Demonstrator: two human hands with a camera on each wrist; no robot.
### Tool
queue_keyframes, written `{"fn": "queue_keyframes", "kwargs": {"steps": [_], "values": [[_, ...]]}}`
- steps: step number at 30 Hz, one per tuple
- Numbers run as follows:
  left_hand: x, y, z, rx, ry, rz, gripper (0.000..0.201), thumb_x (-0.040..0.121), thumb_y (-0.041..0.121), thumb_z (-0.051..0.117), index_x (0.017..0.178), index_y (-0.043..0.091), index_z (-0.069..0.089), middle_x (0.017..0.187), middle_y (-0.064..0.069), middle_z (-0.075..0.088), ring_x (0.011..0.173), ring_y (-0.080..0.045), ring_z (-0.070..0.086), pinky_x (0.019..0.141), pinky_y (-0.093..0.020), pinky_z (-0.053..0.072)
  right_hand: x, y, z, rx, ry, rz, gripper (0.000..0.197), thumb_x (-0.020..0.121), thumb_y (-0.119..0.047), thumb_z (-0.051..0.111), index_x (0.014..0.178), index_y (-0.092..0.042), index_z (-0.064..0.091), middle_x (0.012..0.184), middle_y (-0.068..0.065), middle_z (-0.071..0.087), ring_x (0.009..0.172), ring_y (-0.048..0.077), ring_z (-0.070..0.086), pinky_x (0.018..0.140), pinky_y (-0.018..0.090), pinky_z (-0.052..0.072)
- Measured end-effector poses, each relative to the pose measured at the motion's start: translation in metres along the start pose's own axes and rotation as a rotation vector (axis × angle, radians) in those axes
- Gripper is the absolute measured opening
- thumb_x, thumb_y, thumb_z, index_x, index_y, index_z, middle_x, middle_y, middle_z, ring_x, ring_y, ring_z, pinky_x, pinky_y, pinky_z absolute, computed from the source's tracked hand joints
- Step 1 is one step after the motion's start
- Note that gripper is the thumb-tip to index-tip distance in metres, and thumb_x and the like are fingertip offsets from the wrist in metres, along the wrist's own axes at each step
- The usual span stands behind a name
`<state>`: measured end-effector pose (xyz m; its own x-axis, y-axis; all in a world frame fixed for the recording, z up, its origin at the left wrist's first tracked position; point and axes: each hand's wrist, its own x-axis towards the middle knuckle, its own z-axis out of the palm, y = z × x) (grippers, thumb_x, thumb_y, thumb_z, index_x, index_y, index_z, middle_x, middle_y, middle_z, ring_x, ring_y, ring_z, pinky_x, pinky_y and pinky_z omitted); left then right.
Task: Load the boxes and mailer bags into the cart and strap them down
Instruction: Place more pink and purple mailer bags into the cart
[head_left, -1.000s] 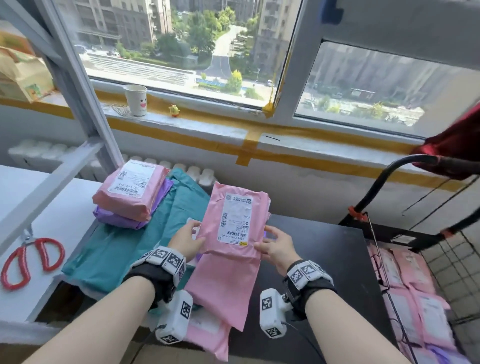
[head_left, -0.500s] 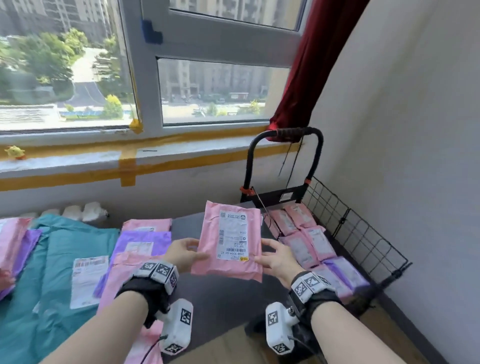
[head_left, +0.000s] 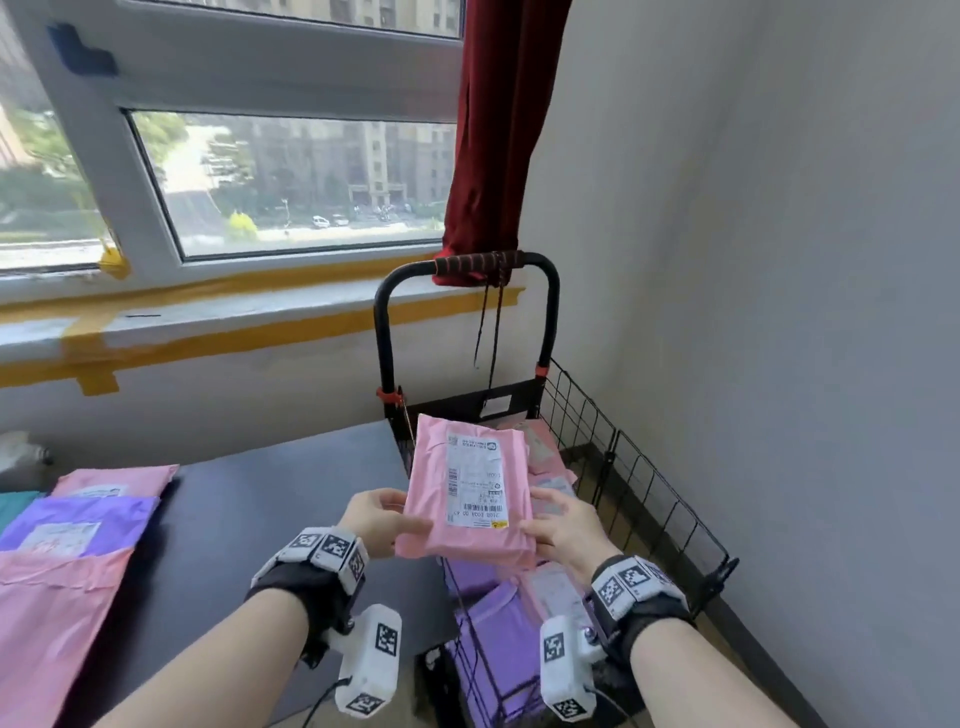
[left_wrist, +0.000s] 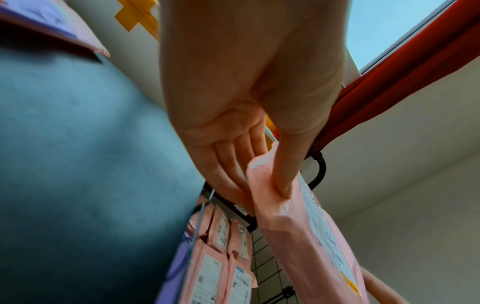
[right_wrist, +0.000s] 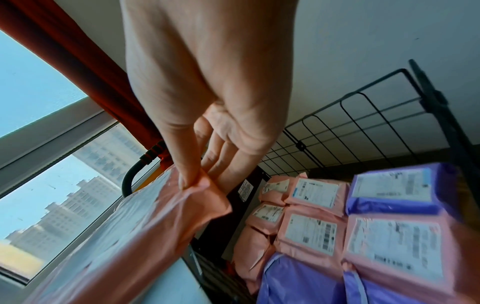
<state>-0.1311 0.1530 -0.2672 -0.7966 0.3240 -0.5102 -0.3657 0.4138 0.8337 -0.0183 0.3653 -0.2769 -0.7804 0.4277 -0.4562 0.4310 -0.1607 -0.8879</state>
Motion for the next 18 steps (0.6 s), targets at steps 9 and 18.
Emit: {"fn": "queue_keyframes", "kwargs": {"steps": [9, 18], "values": [[0.036, 0.038, 0.15, -0.059, 0.163, -0.023, 0.038, 0.064, 0.005, 0.084, 0.096, 0.01, 0.065, 0.094, -0.007, 0.069, 0.088, -0.025, 0.066, 0.075, -0.036, 0.058, 0.072, -0.025, -0.138, -0.156, -0.067, -0.038, 0.05, 0.079, 0.01, 0.066, 0.123, -0.011, 0.056, 0.109, 0.015, 0.066, 0.096, 0.027, 0.067, 0.079, 0.044, 0.059], [0.122, 0.04, 0.192, -0.027, 0.192, -0.1, 0.038, 0.066, 0.004, 0.082, 0.099, 0.011, 0.064, 0.095, -0.004, 0.067, 0.086, -0.02, 0.064, 0.082, -0.034, 0.055, 0.16, -0.019, -0.156, -0.241, -0.078, 0.047, 0.058, 0.076, 0.009, 0.07, 0.128, -0.006, 0.051, 0.105, 0.01, 0.067, 0.079, 0.013, 0.068, 0.056, 0.02, 0.055]]}}
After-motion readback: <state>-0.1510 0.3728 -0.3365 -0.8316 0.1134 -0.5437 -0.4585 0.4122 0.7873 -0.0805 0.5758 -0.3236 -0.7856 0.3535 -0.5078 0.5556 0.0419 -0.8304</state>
